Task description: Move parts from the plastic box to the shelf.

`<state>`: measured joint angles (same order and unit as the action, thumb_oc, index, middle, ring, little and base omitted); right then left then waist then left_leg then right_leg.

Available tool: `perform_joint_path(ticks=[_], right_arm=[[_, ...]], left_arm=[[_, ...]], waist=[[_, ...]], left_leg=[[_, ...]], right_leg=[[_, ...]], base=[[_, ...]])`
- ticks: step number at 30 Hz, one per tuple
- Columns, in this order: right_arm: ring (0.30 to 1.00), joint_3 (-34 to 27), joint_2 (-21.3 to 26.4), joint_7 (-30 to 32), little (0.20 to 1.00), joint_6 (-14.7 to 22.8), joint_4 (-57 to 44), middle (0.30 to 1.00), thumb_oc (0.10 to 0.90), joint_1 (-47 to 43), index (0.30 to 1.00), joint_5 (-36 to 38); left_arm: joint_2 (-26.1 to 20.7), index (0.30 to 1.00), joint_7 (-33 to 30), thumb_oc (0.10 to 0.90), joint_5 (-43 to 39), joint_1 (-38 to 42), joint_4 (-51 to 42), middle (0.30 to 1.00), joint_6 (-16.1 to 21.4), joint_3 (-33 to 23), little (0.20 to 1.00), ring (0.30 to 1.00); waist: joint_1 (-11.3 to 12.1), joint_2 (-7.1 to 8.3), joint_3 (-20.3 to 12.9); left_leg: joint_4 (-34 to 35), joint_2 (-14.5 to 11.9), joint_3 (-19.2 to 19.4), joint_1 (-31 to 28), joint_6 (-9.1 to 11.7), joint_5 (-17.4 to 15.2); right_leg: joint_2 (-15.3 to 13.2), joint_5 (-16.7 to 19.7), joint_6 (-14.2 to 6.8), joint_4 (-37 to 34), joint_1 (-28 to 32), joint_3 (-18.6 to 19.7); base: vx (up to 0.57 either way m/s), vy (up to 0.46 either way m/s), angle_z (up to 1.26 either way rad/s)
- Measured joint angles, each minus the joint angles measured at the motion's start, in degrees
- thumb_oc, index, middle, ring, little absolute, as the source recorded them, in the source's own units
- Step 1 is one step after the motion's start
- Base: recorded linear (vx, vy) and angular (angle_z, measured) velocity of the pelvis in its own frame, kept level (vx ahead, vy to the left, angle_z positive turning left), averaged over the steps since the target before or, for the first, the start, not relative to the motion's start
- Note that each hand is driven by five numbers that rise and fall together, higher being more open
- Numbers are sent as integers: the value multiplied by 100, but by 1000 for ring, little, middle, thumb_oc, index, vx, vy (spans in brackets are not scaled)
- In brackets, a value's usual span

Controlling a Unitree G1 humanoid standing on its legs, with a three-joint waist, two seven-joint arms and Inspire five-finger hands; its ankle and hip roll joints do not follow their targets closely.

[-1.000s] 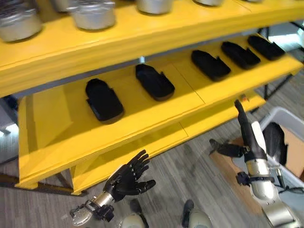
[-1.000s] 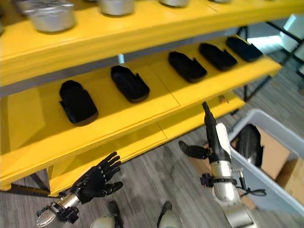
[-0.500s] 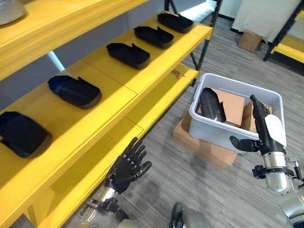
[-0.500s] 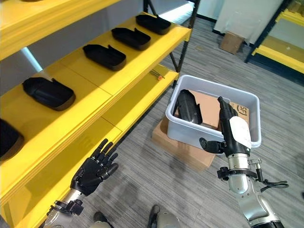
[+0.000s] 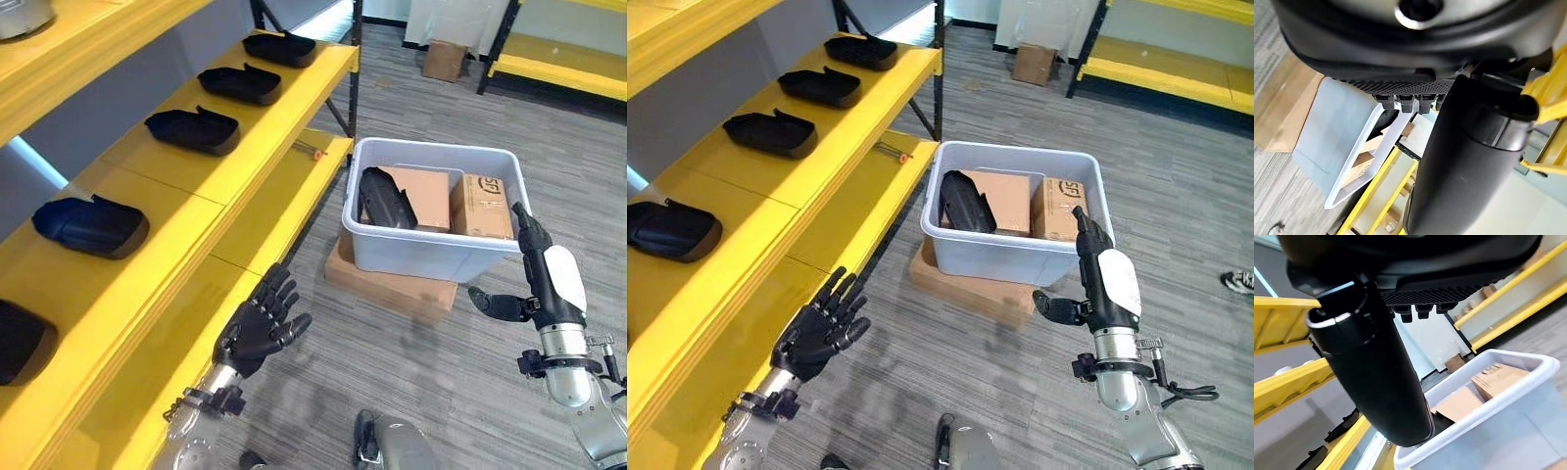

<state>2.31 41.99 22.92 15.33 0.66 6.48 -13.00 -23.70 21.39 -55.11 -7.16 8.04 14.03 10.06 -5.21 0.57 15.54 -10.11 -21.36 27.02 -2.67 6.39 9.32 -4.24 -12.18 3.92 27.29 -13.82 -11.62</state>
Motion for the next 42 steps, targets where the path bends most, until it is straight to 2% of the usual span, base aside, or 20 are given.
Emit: perform_joint_path(ticks=[1,2,3,5,7,10,11,12,13,14,15,16,17,19,22,24,28,33,39,42], right_arm=[[1000,67,-6,-76,1000,88,5,1000,900,-22,1000,33],[1000,142,-20,-176,1000,158,6,1000,900,-35,1000,148],[1000,147,-106,-338,1000,201,6,1000,900,-13,1000,221],[1000,173,-261,-445,1000,199,3,1000,900,79,1000,276],[1000,242,-387,-561,1000,214,-22,1000,900,234,1000,416],[1000,430,-589,-536,1000,229,-30,1000,900,235,1000,403],[1000,588,-624,-507,1000,229,-37,1000,900,203,1000,408],[1000,678,-599,-512,1000,237,-51,1000,900,200,1000,407],[1000,751,-607,-499,1000,237,-47,1000,900,178,1000,407],[1000,791,-604,-482,1000,236,-53,1000,900,172,1000,410],[1000,805,-494,-482,1000,239,-116,1000,900,208,1000,409],[1000,816,-565,-480,1000,217,-103,1000,900,208,1000,420],[1000,828,-644,-479,1000,198,-124,1000,900,242,1000,422],[1000,823,-689,-434,1000,189,-236,1000,900,339,1000,424],[1000,819,-916,-298,1000,190,-263,1000,900,368,1000,455],[1000,819,-942,-217,1000,189,-271,1000,900,215,1000,527],[1000,818,-977,-37,1000,140,-266,1000,900,-10,1000,526],[1000,813,-973,116,1000,-6,-263,1000,900,-9,1000,522],[1000,813,-961,-42,1000,-34,-264,1000,900,-14,1000,537],[1000,857,-956,-195,1000,-33,-269,1000,900,-67,1000,531]], left_arm=[[35,1000,-104,900,34,-30,-24,1000,7,9,1000,1000],[45,1000,-141,900,86,-85,-81,1000,9,2,1000,1000],[38,1000,-164,900,211,-146,-155,1000,8,-9,1000,1000],[50,1000,-160,900,266,-136,-175,1000,6,-1,1000,1000],[53,1000,-124,900,412,-125,-181,1000,25,1,1000,1000],[47,1000,-83,900,493,-299,-136,1000,27,1,1000,1000],[51,1000,-78,900,562,-382,-120,1000,27,1,1000,1000],[54,1000,-64,900,643,-469,-132,1000,30,34,1000,1000],[82,1000,-50,900,645,-580,-138,1000,32,52,1000,1000],[108,1000,-45,900,646,-667,-141,1000,31,55,1000,1000],[203,1000,-43,900,646,-793,-155,1000,32,41,1000,1000],[184,1000,-45,900,656,-765,-108,1000,30,-11,1000,1000],[173,1000,-67,900,656,-713,-58,1000,25,-138,1000,1000],[19,1000,-67,900,654,-667,-104,1000,27,-269,1000,1000],[-282,1000,-65,900,654,-428,-125,1000,28,-269,1000,1000],[-309,1000,-64,900,653,-223,-180,1000,87,-271,1000,1000],[-298,1000,-49,900,654,-268,-193,1000,108,-264,1000,1000],[-270,1000,198,900,655,-366,-195,1000,102,-241,1000,1000],[-201,1000,218,900,644,-353,-266,1000,102,-107,1000,1000],[-187,1000,163,900,654,-303,-302,1000,104,-30,1000,1000]], waist=[[50,26,19],[116,8,39],[193,-100,28],[157,-135,71],[206,-191,86],[399,-164,190],[473,-116,273],[558,-160,307],[570,-261,325],[583,-400,323],[565,-754,301],[593,-613,404],[628,-478,452],[666,-299,452],[639,-151,441],[681,-89,433],[664,-83,427],[642,-114,409],[544,-251,328],[570,-250,325]], left_leg=[[-226,397,-716,113,73,-575],[-396,747,-1182,312,-21,-975],[-329,877,-1132,437,-51,-1125],[-129,816,-1017,621,8,-1067],[226,628,-1086,931,1,-753],[594,517,-1556,1115,59,-472],[673,548,-1675,1114,28,-443],[648,551,-1678,1114,-20,-443],[632,556,-1782,1113,12,-482],[703,585,-1846,997,-51,-513],[773,546,-1851,740,-246,-596],[672,614,-1802,673,17,-263],[527,861,-1593,617,31,-340],[534,1065,-1346,596,-88,-412],[425,1187,-1300,546,-156,-538],[406,1178,-1206,553,-176,-579],[396,1046,-1142,570,-128,-565],[405,823,-1153,565,-83,-549],[407,867,-1143,558,-87,-550],[358,887,-1157,562,-84,-568]], right_leg=[[19,182,86,-163,22,283],[83,373,102,-494,85,515],[155,560,-17,-842,222,580],[209,585,0,-1036,410,484],[197,453,19,-1007,520,396],[63,293,-79,-786,543,695],[-99,205,-119,-604,542,825],[-207,139,-236,-485,541,922],[-232,86,-419,-428,595,1041],[-265,25,-528,-352,619,1062],[-204,-66,-723,-189,632,1080],[-319,-157,-834,-69,630,1213],[-629,-166,-863,21,620,1200],[-938,122,-865,-242,663,908],[-1068,438,-942,-678,878,745],[-1096,600,-1073,-1072,1035,632],[-969,683,-1219,-1383,1091,618],[-772,673,-1140,-1461,1092,589],[-785,703,-1167,-1439,1083,621],[-788,699,-1163,-1376,1076,633]], base=[[130,131,-94],[231,240,-119],[219,289,-87],[177,243,-22],[251,350,4],[281,385,-27],[294,384,-36],[338,425,-37],[288,356,-37],[223,280,-50],[157,213,-56],[173,243,-64],[93,140,-46],[120,172,-41],[87,88,-11],[40,-41,-17],[-6,-91,-17],[27,-64,-8],[37,57,-1],[60,139,1]])
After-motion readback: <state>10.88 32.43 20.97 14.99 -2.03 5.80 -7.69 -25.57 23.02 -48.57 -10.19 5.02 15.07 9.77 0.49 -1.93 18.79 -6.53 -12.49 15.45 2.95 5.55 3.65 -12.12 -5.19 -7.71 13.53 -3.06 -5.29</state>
